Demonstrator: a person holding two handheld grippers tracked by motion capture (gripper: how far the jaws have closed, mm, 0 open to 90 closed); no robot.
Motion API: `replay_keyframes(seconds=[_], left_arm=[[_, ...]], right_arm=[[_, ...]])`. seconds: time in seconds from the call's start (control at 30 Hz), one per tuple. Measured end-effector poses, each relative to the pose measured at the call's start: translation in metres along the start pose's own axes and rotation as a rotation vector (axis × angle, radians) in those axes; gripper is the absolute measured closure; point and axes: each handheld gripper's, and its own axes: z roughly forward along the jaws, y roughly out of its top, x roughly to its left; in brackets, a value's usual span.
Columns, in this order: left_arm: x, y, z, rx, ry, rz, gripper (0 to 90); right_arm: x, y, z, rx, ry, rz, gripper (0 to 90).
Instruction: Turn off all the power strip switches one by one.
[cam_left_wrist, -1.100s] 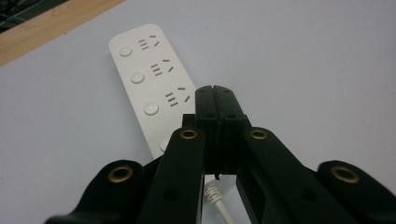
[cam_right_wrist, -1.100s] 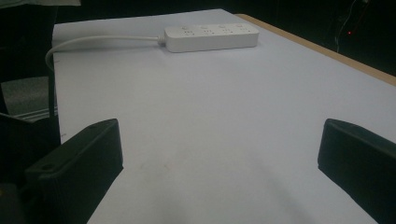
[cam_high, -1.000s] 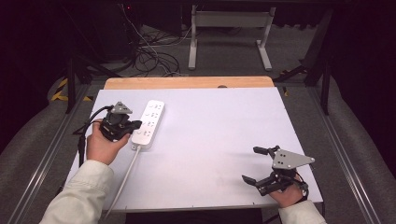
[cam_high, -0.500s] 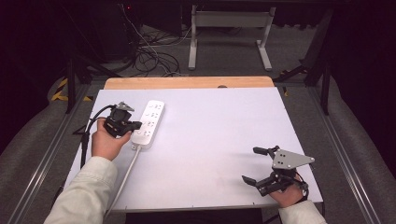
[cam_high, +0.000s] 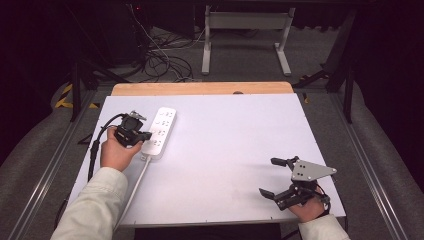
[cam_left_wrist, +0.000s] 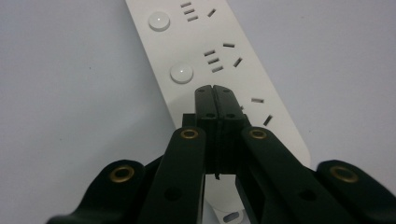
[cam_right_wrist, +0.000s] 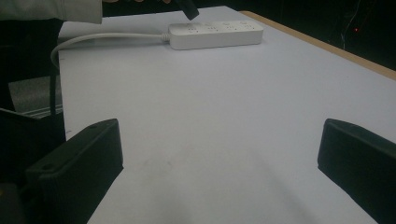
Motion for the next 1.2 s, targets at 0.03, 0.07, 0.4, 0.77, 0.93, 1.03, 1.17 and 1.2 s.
replay_keyframes(seconds=[0.03,0.07,0.4,0.77,0.93,1.03,1.17,1.2], left_arm=[[0.0005,-0.0001,0.0005,0.003,0.003,0.002,90.0],[0.0006,-0.0002,0.0008,0.006,0.006,0.003,90.0],[-0.0011,-0.0001,0.0050,0.032,0.021,0.015,90.0],[-0.0029,-0.0010,0.0073,0.037,0.016,0.015,90.0],[-0.0027,-0.0018,0.0083,0.034,0.017,0.007,90.0],[-0.0021,-0.0027,0.0083,0.030,0.013,0.004,90.0],[-0.0046,-0.0028,0.0083,0.031,0.029,0.012,90.0],[-0.0045,-0.0030,0.0084,0.027,0.032,0.016,90.0]], right_arm=[[-0.0002,0.0000,0.0000,0.002,-0.001,0.000,0.4],[-0.0002,0.0000,0.0000,0.002,-0.001,0.000,0.4],[-0.0006,-0.0001,-0.0002,-0.003,0.002,0.003,0.4],[-0.0005,-0.0001,-0.0002,-0.004,0.004,0.004,0.4],[-0.0002,-0.0001,-0.0001,-0.003,0.006,0.003,0.4],[-0.0002,-0.0001,0.0000,-0.003,0.007,0.004,0.4],[0.0001,-0.0001,0.0000,-0.001,0.008,0.002,0.4],[0.0002,-0.0001,-0.0002,-0.001,0.006,0.001,0.4]])
